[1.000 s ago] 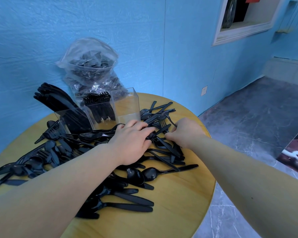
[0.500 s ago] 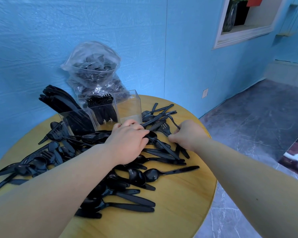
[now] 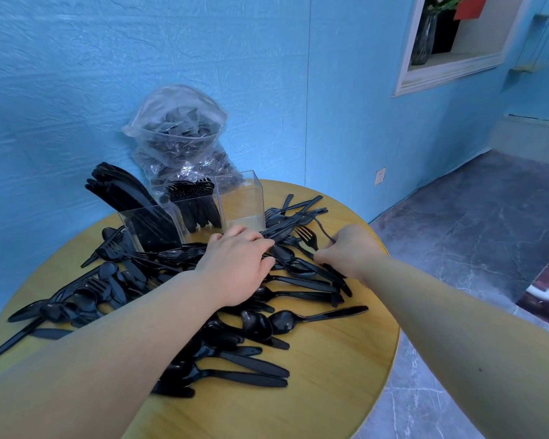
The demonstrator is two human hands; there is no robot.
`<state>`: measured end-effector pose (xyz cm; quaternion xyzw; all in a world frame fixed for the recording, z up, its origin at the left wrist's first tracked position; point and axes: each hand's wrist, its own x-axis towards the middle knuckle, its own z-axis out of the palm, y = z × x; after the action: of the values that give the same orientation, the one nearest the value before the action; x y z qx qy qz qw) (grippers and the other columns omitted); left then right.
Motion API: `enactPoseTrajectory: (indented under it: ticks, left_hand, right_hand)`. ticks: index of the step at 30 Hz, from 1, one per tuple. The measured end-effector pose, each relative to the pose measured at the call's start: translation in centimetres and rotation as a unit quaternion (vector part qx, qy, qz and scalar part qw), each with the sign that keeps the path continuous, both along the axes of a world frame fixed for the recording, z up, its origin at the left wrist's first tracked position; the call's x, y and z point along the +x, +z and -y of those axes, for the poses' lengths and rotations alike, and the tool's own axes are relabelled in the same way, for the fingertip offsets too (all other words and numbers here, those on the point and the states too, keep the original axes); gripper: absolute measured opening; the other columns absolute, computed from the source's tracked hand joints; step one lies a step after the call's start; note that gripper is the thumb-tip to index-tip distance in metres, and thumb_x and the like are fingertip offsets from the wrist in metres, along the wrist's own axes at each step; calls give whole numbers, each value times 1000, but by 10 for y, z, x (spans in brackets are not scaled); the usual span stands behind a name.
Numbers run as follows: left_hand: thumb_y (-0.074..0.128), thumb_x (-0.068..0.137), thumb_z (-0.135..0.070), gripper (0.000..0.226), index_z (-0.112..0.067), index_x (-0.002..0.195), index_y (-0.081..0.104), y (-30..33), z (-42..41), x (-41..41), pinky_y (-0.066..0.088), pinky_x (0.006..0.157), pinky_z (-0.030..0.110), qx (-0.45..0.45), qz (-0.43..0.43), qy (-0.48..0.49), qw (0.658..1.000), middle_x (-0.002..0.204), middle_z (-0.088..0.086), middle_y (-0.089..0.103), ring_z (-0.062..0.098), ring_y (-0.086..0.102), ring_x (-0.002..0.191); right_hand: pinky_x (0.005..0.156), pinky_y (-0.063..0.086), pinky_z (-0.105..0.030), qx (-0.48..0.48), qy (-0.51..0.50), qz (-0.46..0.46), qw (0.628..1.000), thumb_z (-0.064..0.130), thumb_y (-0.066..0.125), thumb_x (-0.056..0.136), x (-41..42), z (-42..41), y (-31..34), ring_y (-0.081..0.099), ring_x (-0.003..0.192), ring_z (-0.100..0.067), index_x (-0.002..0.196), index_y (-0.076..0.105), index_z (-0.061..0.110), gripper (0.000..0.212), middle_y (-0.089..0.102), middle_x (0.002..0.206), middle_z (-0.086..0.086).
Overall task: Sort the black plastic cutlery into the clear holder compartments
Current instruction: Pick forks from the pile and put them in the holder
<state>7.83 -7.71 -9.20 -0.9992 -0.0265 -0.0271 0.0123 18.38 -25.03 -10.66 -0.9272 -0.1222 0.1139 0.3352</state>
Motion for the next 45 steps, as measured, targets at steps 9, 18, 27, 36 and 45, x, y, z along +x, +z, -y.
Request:
enactPoseTrajectory:
  ticks: [9,18,27,36,45]
  left_hand:
    - [29,102,-34,39,-32,137,47,3,12,22,30,107,44,-20,13,-54,998,142,-13,44,18,27,133]
    - [29,101,-38,38,-33,128,55,-11,7,17,32,102,41,-21,-32,-60,997,139,-16,45,14,29,130]
    - [27,101,-37,39,-34,132,52,-10,-2,17,29,105,43,-20,-18,-36,999,140,-17,44,14,27,133]
    - [28,101,-42,39,-34,125,58,15,6,4,31,98,41,-50,53,-4,997,130,-15,53,17,33,127]
    - [53,94,-39,39,-23,129,52,46,13,-49,48,87,30,-260,100,15,960,101,-6,69,13,62,94]
  right_hand:
    - [54,42,-26,-53,56,72,994,26,62,82,-4,-8,7,56,70,-23,80,69,5,22,67,80,-13]
    - [55,40,-25,-76,77,71,992,29,70,75,-1,-21,3,55,69,-23,81,61,11,21,61,74,-5]
    - [50,40,-25,-75,37,84,993,27,62,79,1,-19,4,56,64,-23,78,67,3,25,59,67,-7]
    - [44,27,-23,157,24,-80,984,17,68,82,-21,-8,46,34,47,-18,72,51,11,20,41,59,-6]
    - [41,24,-24,338,35,-169,925,18,69,84,-64,-40,59,36,41,-14,75,64,10,13,56,64,-7]
